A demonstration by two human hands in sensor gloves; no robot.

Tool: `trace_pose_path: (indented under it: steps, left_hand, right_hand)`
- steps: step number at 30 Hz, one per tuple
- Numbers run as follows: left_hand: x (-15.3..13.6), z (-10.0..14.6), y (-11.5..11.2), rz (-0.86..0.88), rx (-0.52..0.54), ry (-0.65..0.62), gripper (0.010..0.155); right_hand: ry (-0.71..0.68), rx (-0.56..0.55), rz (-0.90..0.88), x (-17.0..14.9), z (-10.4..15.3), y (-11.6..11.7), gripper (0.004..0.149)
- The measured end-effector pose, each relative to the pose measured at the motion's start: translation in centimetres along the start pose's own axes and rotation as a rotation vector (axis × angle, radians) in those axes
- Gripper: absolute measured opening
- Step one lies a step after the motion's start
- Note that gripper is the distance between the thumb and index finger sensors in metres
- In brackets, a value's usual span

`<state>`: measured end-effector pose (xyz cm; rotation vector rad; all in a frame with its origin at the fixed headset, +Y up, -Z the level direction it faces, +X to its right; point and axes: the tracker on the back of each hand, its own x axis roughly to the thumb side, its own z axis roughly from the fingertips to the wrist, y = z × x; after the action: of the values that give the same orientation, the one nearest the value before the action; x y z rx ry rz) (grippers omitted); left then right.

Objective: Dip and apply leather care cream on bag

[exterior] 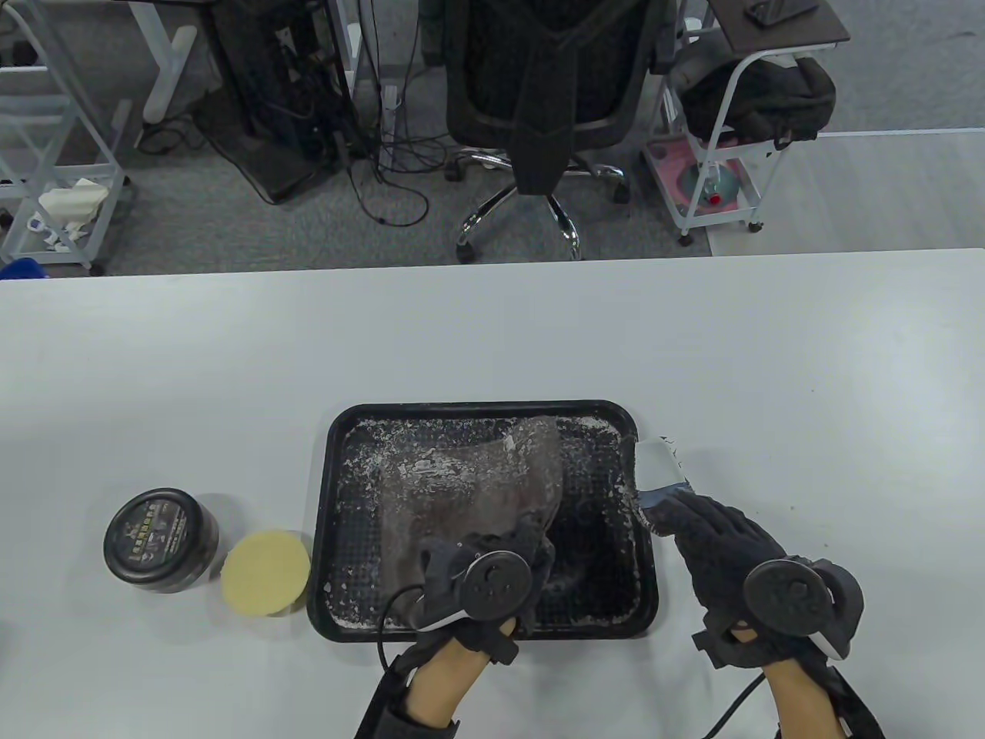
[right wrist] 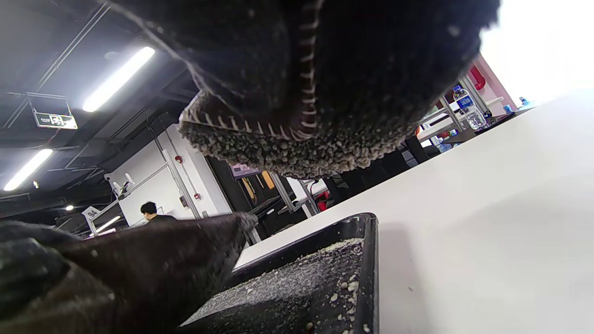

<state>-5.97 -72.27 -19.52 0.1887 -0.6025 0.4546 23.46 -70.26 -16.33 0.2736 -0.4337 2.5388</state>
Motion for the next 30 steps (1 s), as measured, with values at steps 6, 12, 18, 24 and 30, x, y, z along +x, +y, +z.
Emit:
trace_pose_path:
  steps: [6, 12, 18, 24, 30]
  left_hand:
    - [0.6, 0.9, 1.7, 0.073, 0.175, -0.067, 0.058]
    - [2.1, 1.7, 3.0, 0.030, 0.290, -0.131, 0.057]
    - [3.3, 2.5, 4.1, 0.015, 0.417, -0.197, 0.057]
    - [4.2, 3.3, 5.0, -0.024, 0.498, -0.233, 0.056]
    - [4.4, 4.1, 5.7, 0.009, 0.605, -0.277, 0.055]
  right_hand:
    - [0.001, -0.021, -0.003, 0.0, 0.1, -0.2, 0.041]
    - [0.009, -0.023, 0.005, -0.1, 0.1, -0.2, 0.041]
    - [0.015, -0.031, 0.005, -0.1, 0.1, -0.2, 0.041]
    - [0.017, -0.025, 0.014, -0.1, 0.1, -0.1, 0.041]
    - [0.015, -0.024, 0.017, -0.1, 0.1, 0.0, 0.041]
